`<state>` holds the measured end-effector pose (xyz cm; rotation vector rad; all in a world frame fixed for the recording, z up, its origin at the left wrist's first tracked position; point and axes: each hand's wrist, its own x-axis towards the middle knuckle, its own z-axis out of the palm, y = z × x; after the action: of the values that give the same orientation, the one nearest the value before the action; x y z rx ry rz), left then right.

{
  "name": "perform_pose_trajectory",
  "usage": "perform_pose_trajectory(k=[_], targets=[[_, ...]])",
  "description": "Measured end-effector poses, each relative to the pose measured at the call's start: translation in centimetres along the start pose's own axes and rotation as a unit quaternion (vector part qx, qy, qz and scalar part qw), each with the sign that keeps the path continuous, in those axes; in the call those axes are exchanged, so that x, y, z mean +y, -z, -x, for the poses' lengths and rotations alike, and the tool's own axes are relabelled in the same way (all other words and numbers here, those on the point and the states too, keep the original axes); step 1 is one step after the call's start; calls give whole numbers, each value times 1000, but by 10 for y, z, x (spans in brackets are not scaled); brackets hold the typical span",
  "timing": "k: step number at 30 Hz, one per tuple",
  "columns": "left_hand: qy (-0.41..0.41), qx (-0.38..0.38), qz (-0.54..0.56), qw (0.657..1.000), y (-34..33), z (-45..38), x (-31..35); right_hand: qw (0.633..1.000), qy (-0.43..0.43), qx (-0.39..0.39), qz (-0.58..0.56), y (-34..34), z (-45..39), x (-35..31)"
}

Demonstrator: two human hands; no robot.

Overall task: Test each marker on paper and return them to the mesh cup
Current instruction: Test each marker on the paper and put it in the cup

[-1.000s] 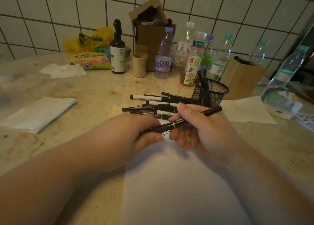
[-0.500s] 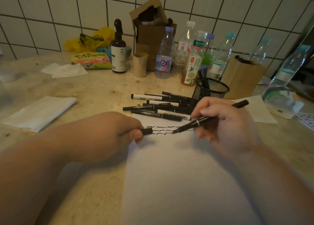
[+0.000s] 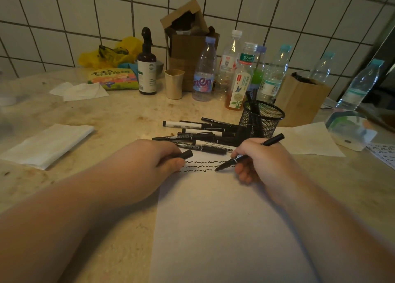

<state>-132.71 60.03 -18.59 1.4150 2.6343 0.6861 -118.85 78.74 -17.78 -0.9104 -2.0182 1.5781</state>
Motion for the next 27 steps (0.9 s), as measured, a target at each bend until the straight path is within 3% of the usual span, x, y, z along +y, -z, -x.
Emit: perform_pose_trajectory(k=[27], targets=[[9,-12,9,1000,2,2,2,999,-25,43,-16,2,-6,2]])
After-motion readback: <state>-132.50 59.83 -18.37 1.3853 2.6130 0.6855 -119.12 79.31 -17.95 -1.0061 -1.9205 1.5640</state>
